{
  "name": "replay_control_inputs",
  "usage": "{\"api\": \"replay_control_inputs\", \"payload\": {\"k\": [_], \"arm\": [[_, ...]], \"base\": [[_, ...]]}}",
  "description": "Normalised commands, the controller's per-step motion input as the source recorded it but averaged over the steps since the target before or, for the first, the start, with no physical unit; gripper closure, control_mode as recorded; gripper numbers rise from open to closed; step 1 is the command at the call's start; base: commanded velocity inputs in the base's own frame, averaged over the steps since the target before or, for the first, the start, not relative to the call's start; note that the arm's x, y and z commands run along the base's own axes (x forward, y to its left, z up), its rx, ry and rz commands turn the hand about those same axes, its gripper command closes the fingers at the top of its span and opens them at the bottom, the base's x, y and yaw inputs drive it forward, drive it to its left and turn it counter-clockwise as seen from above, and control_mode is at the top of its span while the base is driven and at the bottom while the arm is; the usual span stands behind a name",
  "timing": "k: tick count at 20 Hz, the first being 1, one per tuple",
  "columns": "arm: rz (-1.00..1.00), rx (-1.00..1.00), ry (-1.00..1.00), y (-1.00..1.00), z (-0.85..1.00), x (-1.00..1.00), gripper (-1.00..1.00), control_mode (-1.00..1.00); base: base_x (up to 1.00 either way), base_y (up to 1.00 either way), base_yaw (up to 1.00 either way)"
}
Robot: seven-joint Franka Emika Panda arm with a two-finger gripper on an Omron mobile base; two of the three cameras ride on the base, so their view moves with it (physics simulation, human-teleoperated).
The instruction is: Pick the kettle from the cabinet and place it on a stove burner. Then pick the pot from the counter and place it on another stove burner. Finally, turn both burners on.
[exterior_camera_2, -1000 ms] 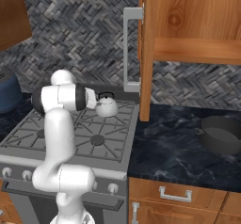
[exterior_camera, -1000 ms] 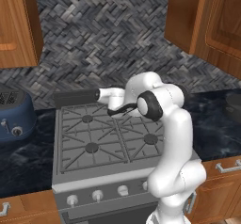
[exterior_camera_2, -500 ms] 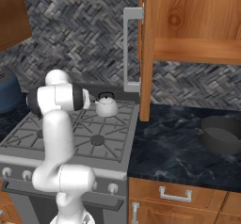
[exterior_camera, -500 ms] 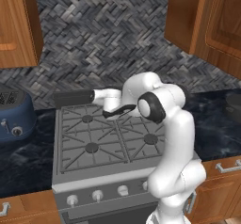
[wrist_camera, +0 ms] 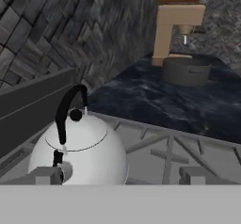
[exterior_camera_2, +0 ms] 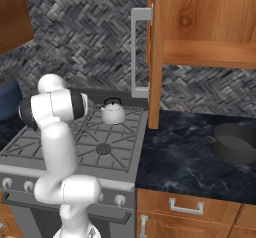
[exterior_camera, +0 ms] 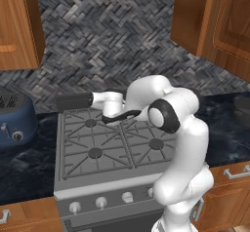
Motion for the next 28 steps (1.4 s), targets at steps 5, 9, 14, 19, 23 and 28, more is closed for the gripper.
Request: {"api": "replay_control_inputs", "payload": {"k": [5, 9, 14, 19, 23, 28], "arm": [[0.0, 0.0, -0.04, 0.0, 0.43, -0.64, -1.0, -1.0], [0.0, 0.0, 0.0, 0.0, 0.52, -0.6, -1.0, -1.0], [0.0, 0.0, 0.0, 0.0, 0.61, -0.58, -1.0, -1.0], [0.0, 0.01, -0.01, 0.02, 0.48, -0.66, -1.0, -1.0], [0.0, 0.04, -0.03, 0.0, 0.41, -0.74, -1.0, -1.0], [0.0, 0.06, -0.07, 0.0, 0.48, -0.72, -1.0, -1.0]], "base": [[0.0, 0.0, 0.0], [0.0, 0.0, 0.0], [0.0, 0.0, 0.0], [0.0, 0.0, 0.0], [0.0, 0.0, 0.0], [0.0, 0.0, 0.0]]}}
